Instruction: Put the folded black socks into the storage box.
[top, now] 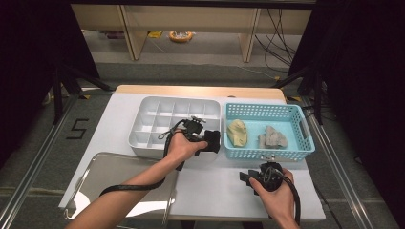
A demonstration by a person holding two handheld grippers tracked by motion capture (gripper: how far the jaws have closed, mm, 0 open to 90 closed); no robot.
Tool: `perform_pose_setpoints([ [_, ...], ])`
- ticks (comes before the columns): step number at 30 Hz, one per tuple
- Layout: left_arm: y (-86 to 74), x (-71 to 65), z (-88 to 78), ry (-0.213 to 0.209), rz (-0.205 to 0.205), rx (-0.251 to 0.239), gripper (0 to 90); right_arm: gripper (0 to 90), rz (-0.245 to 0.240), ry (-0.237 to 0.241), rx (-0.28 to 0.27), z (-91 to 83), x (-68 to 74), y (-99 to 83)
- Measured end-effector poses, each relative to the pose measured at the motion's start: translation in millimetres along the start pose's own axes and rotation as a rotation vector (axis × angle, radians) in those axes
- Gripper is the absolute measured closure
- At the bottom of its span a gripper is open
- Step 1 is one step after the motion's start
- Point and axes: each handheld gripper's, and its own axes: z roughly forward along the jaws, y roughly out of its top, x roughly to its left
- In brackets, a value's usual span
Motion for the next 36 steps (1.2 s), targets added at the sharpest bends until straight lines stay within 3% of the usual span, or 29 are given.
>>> perform_pose_setpoints([
  [3,0.2,0.0,-3.6,0.003,-0.006,-0.015,60.2,55.0,-0.003,0.001,-0.002,0.3,-0.5,0.1],
  [5,0.4,-1.3,-5.5,0.007,-0.023,-0.051,55.2,54.9,-0.003,0.002,-0.002,0.2,-0.5,0.1],
  [9,1.3,-1.6,-12.5,-0.002,-0.032,-0.07,52.4,54.7,-0.004,0.001,-0.003,0.3,-0.6,0.0],
  [12,2.3,-1.7,-15.4,-0.003,-0.044,-0.088,55.3,54.7,-0.004,0.0,-0.003,0.4,-0.8,0.1],
  [20,2.1,-1.0,-14.6,0.009,-0.026,-0.101,69.6,54.6,0.013,0.005,0.004,-0.4,-0.7,0.1],
  [30,2.4,0.1,-10.5,0.014,-0.011,-0.041,78.5,54.4,0.02,0.0,0.006,0.0,0.1,0.2],
  [32,1.3,1.6,-8.7,0.013,-0.008,-0.022,79.4,54.4,-0.006,0.002,-0.008,1.0,-1.3,0.2],
  [34,0.8,2.9,-7.5,0.01,-0.01,-0.012,79.9,54.4,0.035,-0.002,0.01,-0.5,2.5,0.1],
  [35,0.8,3.1,-7.4,0.01,-0.009,-0.008,80.0,54.4,-0.001,-0.002,-0.001,0.1,-0.5,0.4],
  [36,1.3,3.2,-7.5,0.011,-0.006,0.001,80.1,54.3,0.017,-0.005,0.007,-0.2,0.2,0.3],
])
